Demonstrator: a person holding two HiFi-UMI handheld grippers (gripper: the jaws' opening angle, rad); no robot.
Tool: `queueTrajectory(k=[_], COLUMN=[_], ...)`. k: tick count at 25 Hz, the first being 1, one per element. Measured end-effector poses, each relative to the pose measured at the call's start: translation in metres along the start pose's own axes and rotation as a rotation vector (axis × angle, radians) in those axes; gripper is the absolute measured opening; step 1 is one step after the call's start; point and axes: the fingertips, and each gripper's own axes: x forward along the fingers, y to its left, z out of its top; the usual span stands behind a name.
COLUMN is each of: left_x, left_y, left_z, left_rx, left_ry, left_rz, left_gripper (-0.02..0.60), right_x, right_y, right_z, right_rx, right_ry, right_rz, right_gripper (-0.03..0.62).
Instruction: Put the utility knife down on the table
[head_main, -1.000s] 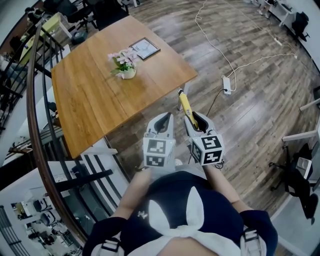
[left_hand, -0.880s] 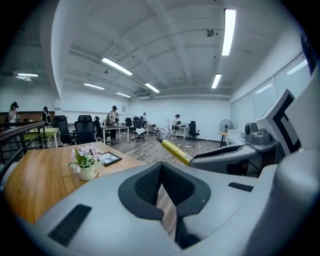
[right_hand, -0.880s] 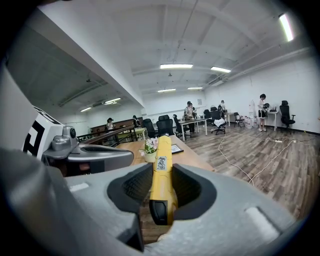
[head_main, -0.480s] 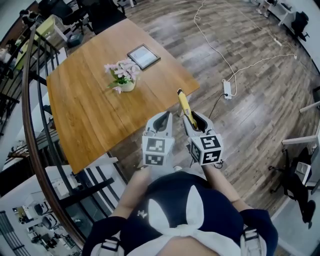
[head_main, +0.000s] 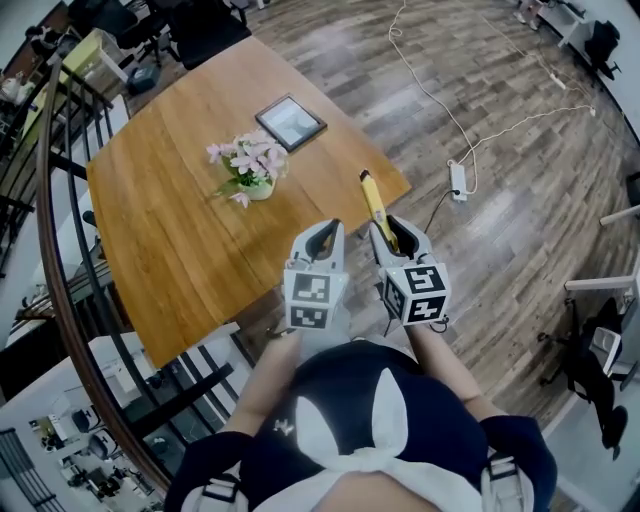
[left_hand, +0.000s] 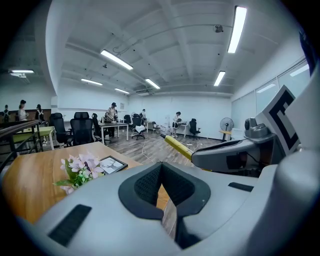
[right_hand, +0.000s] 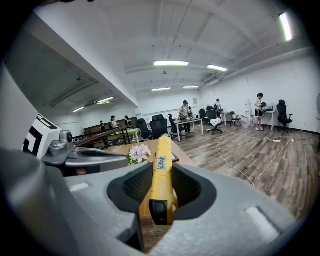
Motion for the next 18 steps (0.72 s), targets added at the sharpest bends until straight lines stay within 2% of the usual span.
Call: queueTrajectory(k=[10,18], left_x=[0.029,0.042], left_y=[0.046,0.060], left_z=[0.009,0.008], left_rx=[0.004,-0.023], left_ry=[-0.011,-0.004], left_rz=[-0.043,-0.088], left_gripper=[0.017,0.017], right_x=[0.047,0.056], right_y=[-0.003,-0.005], right_z=[0.020,0.033], right_rx=[-0.004,-0.009], right_ry=[-0.021,-0.031], right_rz=[-0.058,-0.113], right_gripper=[0.120,0.120])
